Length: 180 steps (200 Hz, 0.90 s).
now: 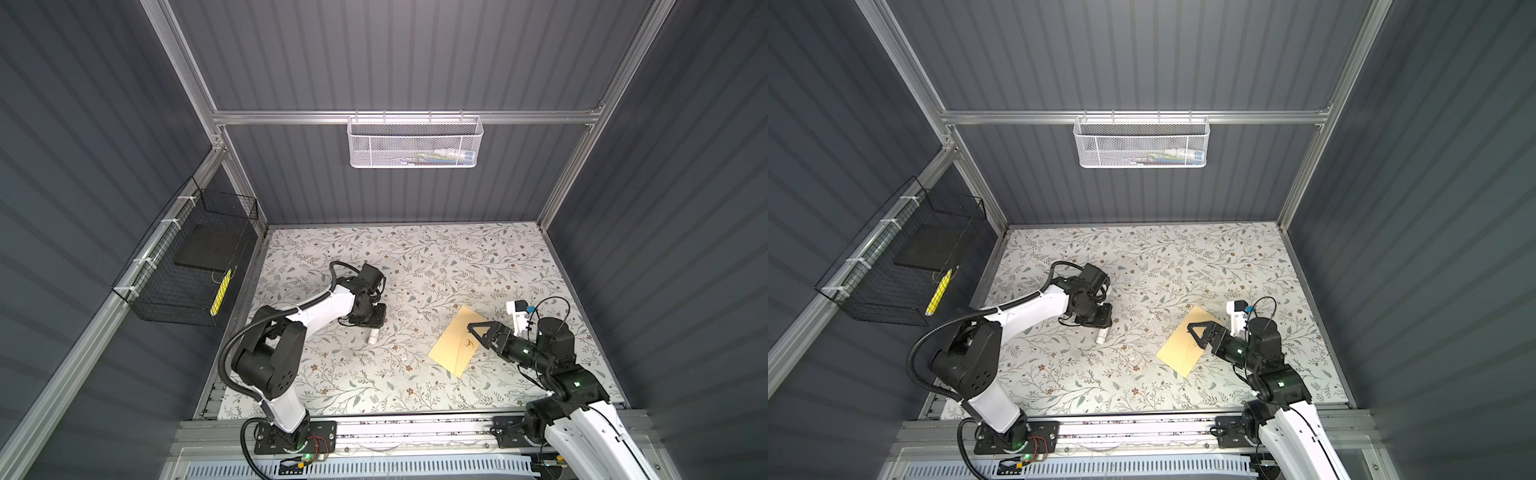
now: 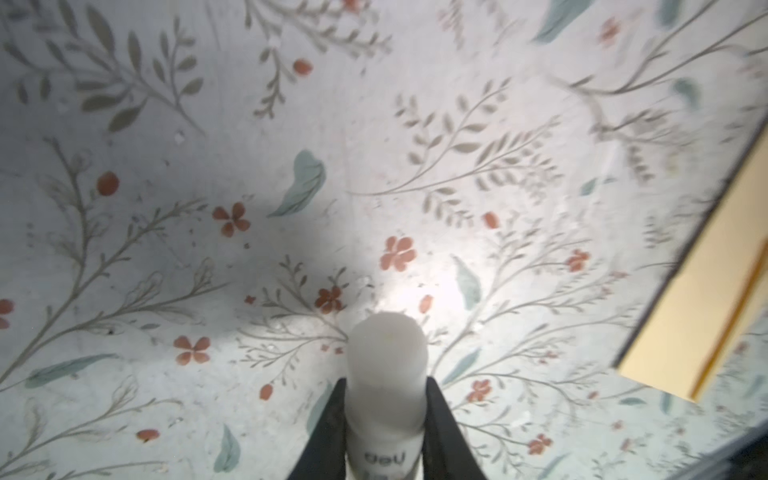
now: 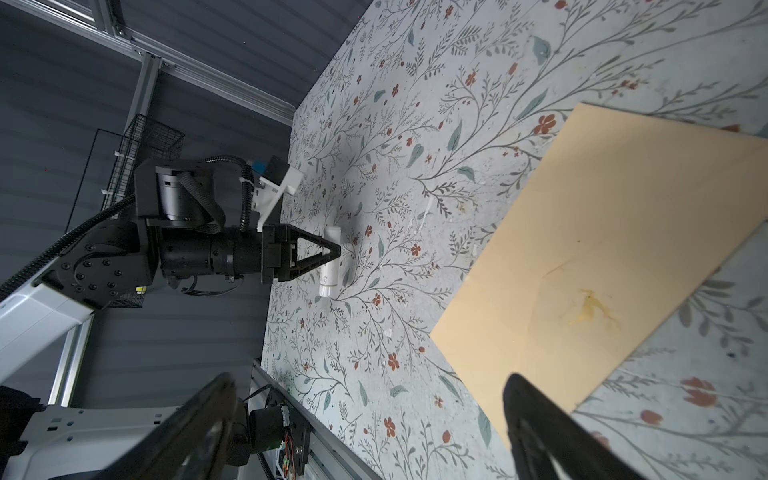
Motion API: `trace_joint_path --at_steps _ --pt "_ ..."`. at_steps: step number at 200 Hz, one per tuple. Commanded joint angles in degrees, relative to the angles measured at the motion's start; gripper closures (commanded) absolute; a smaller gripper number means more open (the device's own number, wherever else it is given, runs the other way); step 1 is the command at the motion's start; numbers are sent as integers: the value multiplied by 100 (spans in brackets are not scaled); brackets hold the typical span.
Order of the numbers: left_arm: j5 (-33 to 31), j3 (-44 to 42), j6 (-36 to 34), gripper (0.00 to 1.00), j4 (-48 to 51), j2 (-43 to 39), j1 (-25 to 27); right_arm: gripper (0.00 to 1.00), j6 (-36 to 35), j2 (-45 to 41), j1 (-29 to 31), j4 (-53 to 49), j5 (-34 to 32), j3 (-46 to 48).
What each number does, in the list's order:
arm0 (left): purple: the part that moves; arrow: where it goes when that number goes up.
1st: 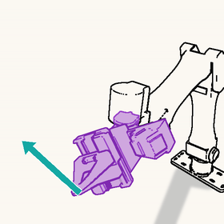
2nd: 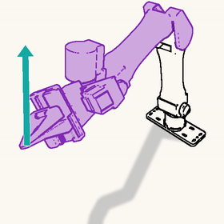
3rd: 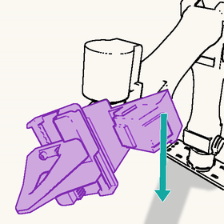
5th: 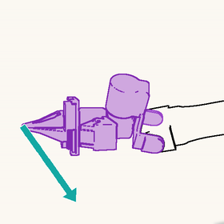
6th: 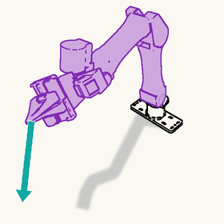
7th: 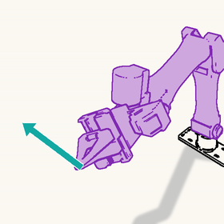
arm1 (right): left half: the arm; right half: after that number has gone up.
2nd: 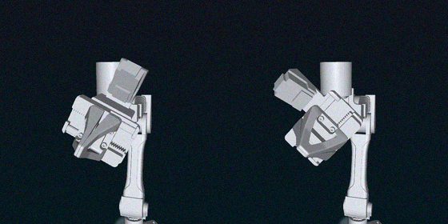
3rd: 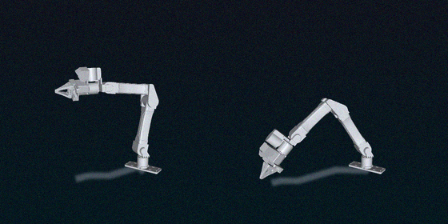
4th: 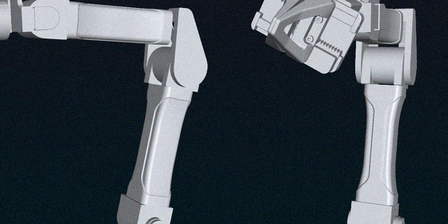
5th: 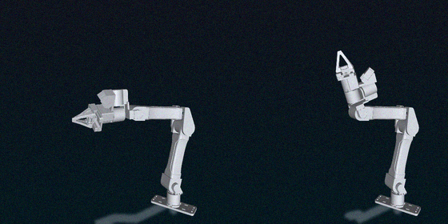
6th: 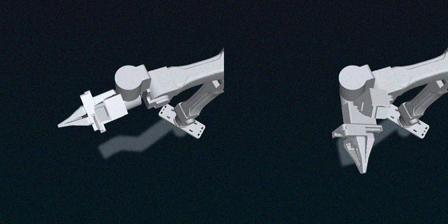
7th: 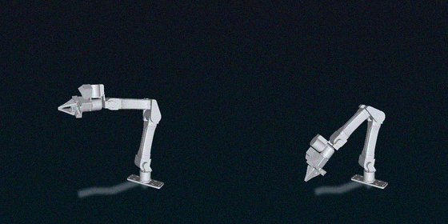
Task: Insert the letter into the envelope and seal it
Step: 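Lift the glue stick upright with the left gripper while right gripper approaches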
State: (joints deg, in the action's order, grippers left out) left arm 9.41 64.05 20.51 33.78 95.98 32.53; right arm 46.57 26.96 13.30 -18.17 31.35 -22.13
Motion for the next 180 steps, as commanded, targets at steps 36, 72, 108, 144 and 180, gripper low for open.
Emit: trace_joint_path --at_steps 36,72,108,144,180 --pt "1384 -250 1503 99 -1989 -902 -30 1 468 74 418 1118 22 229" --pt "1761 -703 3036 100 -3843 -1182 -28 1 1113 472 785 2410 -21 414" --pt "1562 -1340 4663 100 -6017 -1293 48 1 1959 1376 1202 4495 -144 503" --pt "794 -1725 5571 100 -7594 -1284 312 4 2634 2603 1615 6352 -387 253" --pt "173 -1791 5944 100 -8435 -1114 686 9 2953 3577 1855 7387 -518 -108"
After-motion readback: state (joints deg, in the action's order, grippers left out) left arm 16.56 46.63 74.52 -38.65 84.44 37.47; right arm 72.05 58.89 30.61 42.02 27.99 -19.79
